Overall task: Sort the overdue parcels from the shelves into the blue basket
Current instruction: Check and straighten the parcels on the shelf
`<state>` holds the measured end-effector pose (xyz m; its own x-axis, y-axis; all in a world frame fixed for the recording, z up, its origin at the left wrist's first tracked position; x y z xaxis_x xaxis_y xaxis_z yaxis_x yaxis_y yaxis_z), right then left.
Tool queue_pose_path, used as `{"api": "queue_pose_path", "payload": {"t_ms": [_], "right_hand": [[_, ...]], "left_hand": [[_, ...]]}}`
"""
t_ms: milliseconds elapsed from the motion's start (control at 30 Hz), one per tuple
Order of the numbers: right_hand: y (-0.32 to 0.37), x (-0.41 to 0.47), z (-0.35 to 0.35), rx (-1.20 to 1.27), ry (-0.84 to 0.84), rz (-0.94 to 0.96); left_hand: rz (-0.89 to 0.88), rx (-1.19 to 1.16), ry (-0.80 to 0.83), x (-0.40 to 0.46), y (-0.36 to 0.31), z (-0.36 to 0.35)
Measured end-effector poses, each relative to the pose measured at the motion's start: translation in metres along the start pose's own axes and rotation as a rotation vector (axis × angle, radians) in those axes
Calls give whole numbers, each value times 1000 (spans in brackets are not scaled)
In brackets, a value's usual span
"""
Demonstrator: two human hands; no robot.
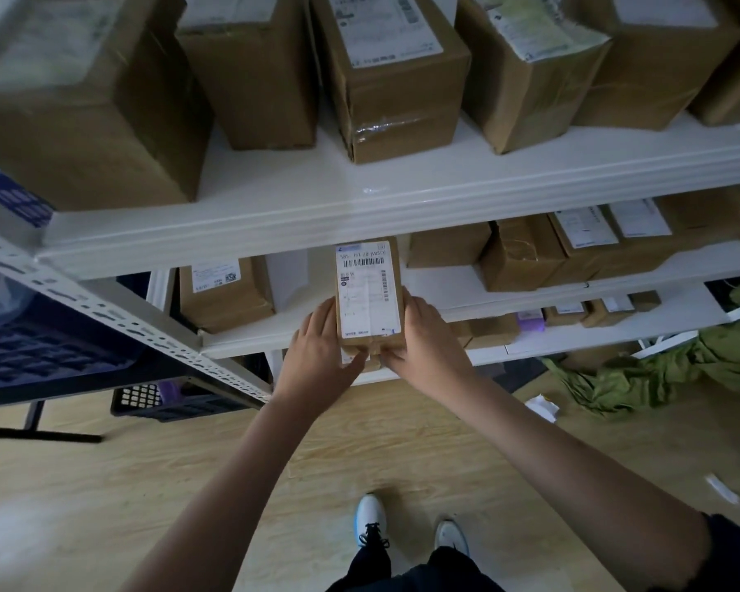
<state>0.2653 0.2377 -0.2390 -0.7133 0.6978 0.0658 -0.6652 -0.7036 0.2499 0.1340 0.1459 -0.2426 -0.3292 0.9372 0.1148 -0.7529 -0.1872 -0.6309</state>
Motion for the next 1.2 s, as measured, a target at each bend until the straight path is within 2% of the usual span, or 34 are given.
{"api": "queue_pose_path", "payload": {"t_ms": [133,300,467,633,767,867,1200], "right_hand": [[14,-33,27,-13,-104,67],[29,-44,41,-30,-131,99],[34,-37,42,-54,-128,105],[25,-20,19,-47,4,85],[19,1,-10,-10,154,59],[19,14,-26,22,207,21],[23,58,-45,2,257,36]], "left_hand": [[-99,73,-89,-31,-22,21],[-93,81,-169,-52,-32,34],[-49,64,-162,-49,-25,37],[48,-6,-102,-38,-6,26],[200,-120,-44,-25,11,11],[273,-146,-35,-14,24,4],[265,-130,-63,15,57,11]]}}
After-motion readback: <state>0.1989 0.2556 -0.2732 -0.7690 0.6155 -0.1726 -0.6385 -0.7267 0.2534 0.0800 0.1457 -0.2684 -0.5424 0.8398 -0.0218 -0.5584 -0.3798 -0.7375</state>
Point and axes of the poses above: each hand's wrist, its own x-axis towards the middle knuckle, its own z-axis out of the back of the hand, y = z × x, the point moved 8 cm from there along x, towards the middle knuckle, and after that the axes turned 15 degrees about -x, right-handed, at the moved point
